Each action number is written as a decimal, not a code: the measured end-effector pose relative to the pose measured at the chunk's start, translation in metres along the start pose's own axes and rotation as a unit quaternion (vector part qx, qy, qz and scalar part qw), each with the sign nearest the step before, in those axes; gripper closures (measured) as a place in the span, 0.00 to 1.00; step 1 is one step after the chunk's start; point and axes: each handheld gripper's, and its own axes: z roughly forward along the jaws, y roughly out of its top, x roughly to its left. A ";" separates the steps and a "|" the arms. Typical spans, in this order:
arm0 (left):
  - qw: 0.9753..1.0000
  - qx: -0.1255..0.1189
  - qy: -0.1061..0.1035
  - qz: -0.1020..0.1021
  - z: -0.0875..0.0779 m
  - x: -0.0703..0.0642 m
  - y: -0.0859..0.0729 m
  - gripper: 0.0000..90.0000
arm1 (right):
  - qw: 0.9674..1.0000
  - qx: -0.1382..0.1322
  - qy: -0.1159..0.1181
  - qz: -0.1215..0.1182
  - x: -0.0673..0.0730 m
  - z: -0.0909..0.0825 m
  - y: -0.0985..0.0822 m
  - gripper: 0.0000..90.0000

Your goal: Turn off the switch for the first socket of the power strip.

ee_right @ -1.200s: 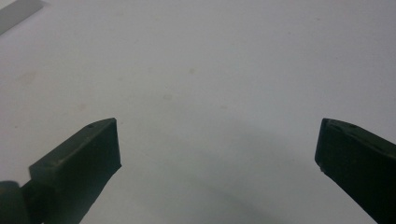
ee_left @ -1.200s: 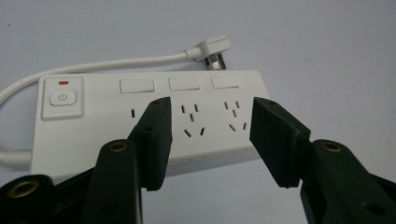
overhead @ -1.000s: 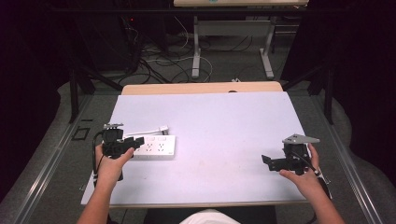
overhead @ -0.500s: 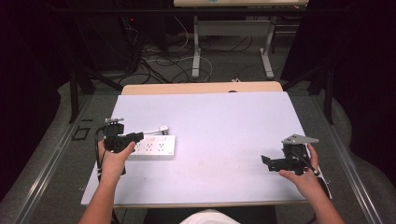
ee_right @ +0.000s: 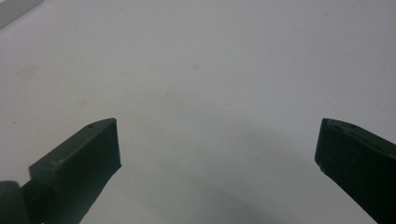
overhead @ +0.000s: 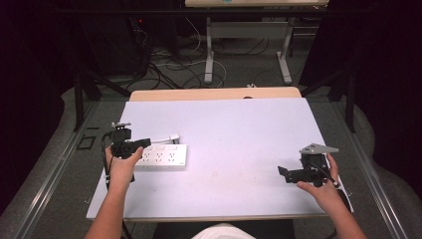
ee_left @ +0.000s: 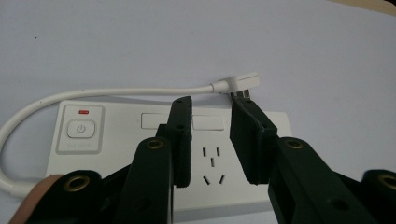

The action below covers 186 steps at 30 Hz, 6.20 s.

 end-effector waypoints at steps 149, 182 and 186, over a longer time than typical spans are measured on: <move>0.997 0.060 0.031 -0.028 0.059 0.014 0.002 1.00 | 1.000 0.006 0.012 -0.004 0.003 0.009 -0.003 0.00; 0.998 0.049 -0.030 0.021 0.024 -0.005 0.008 0.72 | 1.000 0.003 0.016 0.008 0.001 0.007 -0.004 0.00; 0.997 0.051 -0.032 0.039 0.022 -0.010 0.009 0.64 | 1.000 0.003 0.014 0.008 -0.003 0.007 -0.006 0.00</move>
